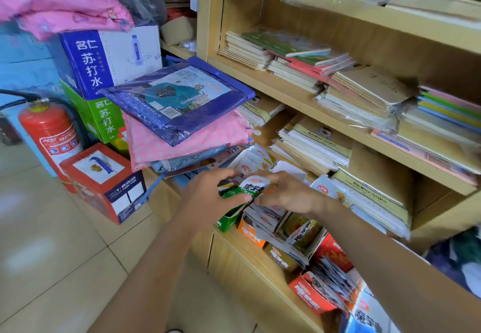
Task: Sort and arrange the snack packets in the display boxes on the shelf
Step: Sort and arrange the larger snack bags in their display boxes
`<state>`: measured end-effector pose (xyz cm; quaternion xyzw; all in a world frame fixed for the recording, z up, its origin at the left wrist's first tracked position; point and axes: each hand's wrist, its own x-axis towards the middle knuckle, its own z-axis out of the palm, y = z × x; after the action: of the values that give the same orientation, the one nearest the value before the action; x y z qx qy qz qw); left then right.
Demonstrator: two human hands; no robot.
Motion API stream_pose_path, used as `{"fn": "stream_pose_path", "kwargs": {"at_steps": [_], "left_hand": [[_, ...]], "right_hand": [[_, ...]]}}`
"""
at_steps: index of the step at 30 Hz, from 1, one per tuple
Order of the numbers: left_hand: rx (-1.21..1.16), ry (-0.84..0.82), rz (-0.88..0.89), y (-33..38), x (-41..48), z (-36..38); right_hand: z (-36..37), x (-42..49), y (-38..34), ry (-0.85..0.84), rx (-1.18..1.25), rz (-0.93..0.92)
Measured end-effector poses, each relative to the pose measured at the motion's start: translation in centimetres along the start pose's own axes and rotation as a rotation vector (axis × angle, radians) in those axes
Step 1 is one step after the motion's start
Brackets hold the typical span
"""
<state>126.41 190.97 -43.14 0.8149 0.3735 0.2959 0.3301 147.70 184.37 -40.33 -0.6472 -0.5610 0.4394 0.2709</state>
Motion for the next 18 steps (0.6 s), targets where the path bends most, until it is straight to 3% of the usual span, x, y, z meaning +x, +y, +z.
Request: {"fn": "stream_pose_path", "kwargs": {"at_steps": [5, 9, 18], "left_hand": [[0.012, 0.051, 0.019, 0.0, -0.1, 0.2], [-0.061, 0.21, -0.073, -0.5, -0.1, 0.0], [-0.445, 0.381, -0.362, -0.8, 0.0, -0.6]], "right_hand": [[0.4, -0.2, 0.2, 0.024, 0.03, -0.006], [0.4, 0.0, 0.3, 0.13, -0.044, -0.057], [2.3, 2.4, 0.8, 0.428, -0.53, -0.092]]}}
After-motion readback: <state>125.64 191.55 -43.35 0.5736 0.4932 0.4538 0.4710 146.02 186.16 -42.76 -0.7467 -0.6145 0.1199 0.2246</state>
